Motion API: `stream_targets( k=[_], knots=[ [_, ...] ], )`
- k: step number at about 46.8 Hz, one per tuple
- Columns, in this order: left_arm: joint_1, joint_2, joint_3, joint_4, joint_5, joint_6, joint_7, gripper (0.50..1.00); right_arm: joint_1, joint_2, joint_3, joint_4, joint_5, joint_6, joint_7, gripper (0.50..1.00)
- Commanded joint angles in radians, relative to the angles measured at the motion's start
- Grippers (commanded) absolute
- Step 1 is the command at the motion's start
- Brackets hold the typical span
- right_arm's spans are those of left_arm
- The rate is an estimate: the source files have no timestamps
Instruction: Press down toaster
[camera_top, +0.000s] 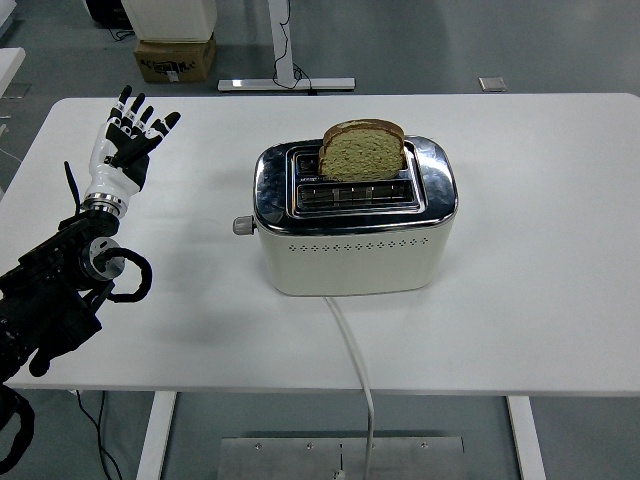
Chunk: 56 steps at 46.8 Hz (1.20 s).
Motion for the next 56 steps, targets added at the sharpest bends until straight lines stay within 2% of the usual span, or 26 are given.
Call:
stream_targets(
  k=[1,26,34,38,48,56],
  knots=[
    [0.001,0.001,0.0,0.0,-0.003,-0.002,-0.001,1.0,0.001,0.0,0.0,0.0,-0.001,0.0,0.0,1.0],
    [-0.006,0.01,0.008,0.0,0.013,0.004,-0.001,1.0,-0.001,0.0,0.001,0.0,-0.001,0.0,0.0,1.0],
    [-0.017,0.02,0.012,0.0,0.105,-0.008,-0.001,1.0,0.001,0.0,0.001,0.0,-0.001,0.0,0.0,1.0],
    [-0.026,0.053,0.012,-0.003,0.158,-0.011,-0.003,1.0,-0.001,0.0,0.001,0.0,0.001,0.0,0.0,1.0],
    [-0.031,0.107,0.015,-0.004,0.196,-0.096,-0.001,1.0,-0.001,0.0,0.001,0.0,-0.001,0.0,0.0,1.0],
    [-0.026,0.161,0.023,-0.011,0.322,-0.113,-0.001,1.0,0.001,0.0,0.001,0.0,-0.001,0.0,0.0,1.0]
  ],
)
